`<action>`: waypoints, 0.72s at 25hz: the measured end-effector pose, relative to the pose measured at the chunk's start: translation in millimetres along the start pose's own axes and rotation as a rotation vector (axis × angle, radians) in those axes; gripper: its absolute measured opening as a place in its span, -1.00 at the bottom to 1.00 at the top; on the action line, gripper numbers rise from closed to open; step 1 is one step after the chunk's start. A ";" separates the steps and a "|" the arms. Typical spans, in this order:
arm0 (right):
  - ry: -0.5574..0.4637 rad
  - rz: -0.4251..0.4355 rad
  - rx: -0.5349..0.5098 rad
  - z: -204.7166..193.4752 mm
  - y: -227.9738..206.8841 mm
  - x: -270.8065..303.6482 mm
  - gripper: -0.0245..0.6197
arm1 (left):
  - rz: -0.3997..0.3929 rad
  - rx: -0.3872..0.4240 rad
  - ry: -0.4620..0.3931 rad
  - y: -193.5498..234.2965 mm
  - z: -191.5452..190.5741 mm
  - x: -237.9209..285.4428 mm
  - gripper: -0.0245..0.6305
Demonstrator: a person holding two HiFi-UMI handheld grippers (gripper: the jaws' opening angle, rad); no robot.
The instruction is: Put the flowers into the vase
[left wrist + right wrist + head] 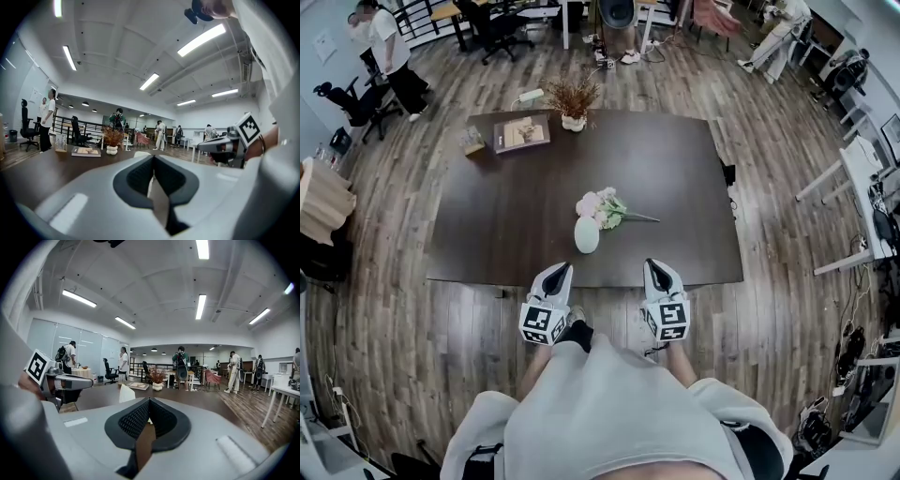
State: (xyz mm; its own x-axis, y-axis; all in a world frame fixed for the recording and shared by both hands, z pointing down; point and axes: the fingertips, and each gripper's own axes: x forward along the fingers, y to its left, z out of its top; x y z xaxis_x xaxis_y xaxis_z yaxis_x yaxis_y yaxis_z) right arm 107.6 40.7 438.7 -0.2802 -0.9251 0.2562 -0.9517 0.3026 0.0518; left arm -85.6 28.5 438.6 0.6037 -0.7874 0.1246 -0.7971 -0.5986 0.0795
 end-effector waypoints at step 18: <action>-0.016 -0.070 0.030 44.4 -9.1 106.7 -0.93 | -0.056 0.041 0.010 103.9 39.4 76.4 -0.89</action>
State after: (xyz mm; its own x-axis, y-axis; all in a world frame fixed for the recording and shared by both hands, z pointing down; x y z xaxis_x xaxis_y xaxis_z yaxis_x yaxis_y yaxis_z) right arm 80.8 -71.0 422.7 -0.2146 -0.9473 0.2379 -0.9723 0.2304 0.0401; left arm -121.9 -99.6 417.4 0.6471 -0.7511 0.1309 -0.7608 -0.6474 0.0464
